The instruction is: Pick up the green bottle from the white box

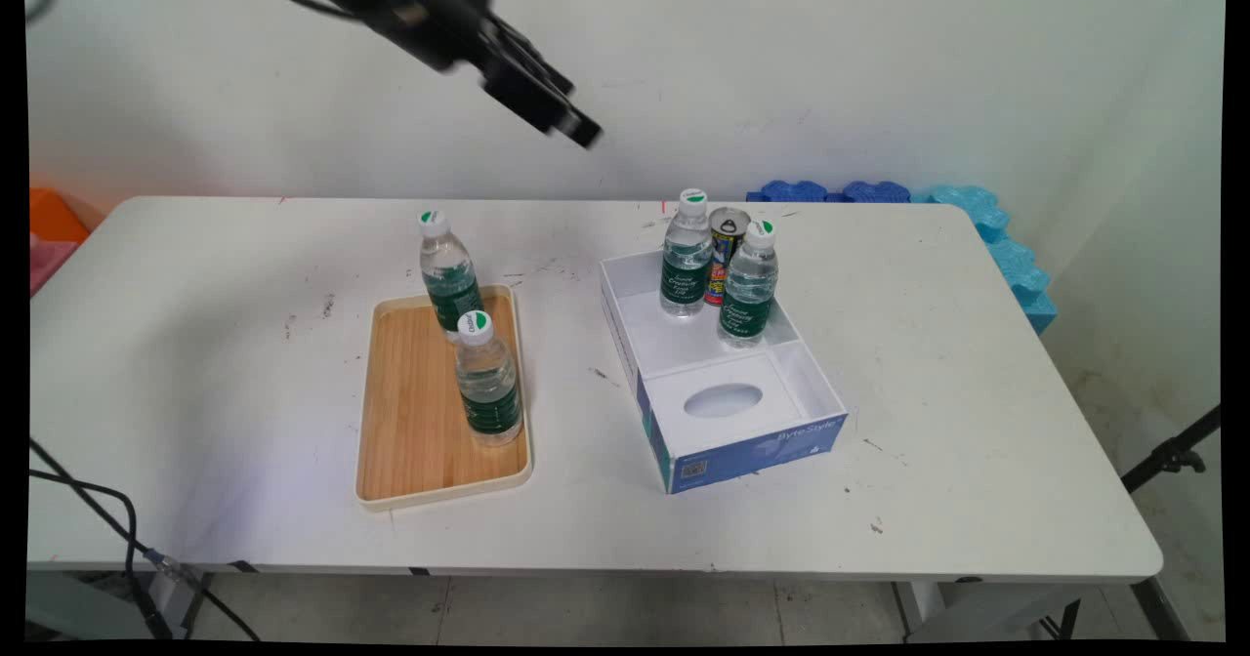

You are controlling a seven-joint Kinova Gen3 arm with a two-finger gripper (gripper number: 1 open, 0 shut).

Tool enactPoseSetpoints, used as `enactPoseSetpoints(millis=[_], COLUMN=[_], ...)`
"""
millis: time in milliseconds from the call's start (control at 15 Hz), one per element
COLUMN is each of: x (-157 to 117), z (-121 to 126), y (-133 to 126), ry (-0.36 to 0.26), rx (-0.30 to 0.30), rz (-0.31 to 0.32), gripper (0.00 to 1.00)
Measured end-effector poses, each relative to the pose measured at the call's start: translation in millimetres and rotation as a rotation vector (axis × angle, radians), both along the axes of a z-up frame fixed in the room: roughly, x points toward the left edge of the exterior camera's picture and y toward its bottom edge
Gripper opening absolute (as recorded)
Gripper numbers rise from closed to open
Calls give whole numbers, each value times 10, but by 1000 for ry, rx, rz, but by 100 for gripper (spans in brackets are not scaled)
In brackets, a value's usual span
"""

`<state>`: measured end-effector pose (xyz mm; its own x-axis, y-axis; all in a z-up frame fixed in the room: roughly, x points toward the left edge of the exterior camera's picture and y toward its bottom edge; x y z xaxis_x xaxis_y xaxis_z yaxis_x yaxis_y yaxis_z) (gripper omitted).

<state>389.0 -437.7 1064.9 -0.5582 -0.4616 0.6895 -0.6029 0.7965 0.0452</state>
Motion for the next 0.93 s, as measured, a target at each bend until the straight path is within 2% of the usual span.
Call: enactPoseSetpoints(millis=[400, 667, 933], x=[-367, -573, -716], z=[-750, -1231, -1611], y=[-459, -688, -859], ry=[-47, -56, -56], rx=[28, 52, 69], rz=[39, 44, 47], gripper=[100, 100, 100])
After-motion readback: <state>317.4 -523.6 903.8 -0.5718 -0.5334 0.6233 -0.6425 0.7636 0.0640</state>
